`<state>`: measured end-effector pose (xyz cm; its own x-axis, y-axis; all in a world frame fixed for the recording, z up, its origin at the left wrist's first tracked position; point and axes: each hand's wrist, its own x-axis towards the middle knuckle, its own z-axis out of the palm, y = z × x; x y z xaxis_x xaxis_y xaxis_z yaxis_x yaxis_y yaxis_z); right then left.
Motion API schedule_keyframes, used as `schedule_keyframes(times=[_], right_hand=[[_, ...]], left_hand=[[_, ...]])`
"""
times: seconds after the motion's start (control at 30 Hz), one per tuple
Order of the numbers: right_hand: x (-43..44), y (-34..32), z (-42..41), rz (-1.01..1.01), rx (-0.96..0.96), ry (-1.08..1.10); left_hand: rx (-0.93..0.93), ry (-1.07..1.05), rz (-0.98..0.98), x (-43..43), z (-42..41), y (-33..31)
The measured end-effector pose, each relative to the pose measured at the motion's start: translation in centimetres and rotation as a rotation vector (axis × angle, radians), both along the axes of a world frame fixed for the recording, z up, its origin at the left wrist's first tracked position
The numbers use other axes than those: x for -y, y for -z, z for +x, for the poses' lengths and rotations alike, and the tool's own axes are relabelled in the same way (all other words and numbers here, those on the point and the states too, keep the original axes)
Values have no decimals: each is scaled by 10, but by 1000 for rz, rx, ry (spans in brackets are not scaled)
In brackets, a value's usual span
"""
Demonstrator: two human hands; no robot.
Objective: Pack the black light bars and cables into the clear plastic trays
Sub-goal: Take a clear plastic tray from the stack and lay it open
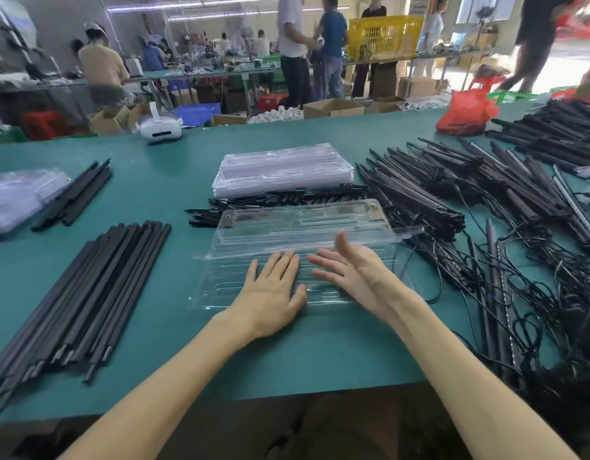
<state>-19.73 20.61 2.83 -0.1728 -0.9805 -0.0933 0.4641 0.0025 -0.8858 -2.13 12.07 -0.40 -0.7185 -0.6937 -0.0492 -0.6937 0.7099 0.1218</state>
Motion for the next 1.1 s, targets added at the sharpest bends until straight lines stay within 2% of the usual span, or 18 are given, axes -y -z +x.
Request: schedule_keyframes(times=[0.07, 0.17, 0.27, 0.37, 0.57, 0.7, 0.8, 0.9, 1.0, 1.1], right_hand=[[0, -3, 5, -10, 216, 22], [5, 2, 15, -11, 334, 91], [4, 7, 25, -32, 331, 106], [5, 14, 27, -66, 342, 129], [4, 7, 24, -104, 197, 143], [1, 14, 21, -90, 312, 175], [1, 15, 21, -101, 327, 168], [0, 13, 21, -134, 293, 144], [-2, 12, 22, -163, 234, 117], [-3, 11, 22, -183, 212, 96]], left_hand=[[-8, -6, 2, 0, 0, 0], [-2, -19, 17, 1, -2, -2], [34, -51, 50, 5, -6, -10], [31, -63, -3, 8, -10, -15], [39, -131, 3, 11, -24, -17], [13, -163, 6, 13, -28, -6], [-27, -160, -1, 20, -28, -6], [-85, -107, -50, 30, -23, -10], [-13, -109, 41, 38, -19, -11], [-2, -94, -178, 42, -20, -15]])
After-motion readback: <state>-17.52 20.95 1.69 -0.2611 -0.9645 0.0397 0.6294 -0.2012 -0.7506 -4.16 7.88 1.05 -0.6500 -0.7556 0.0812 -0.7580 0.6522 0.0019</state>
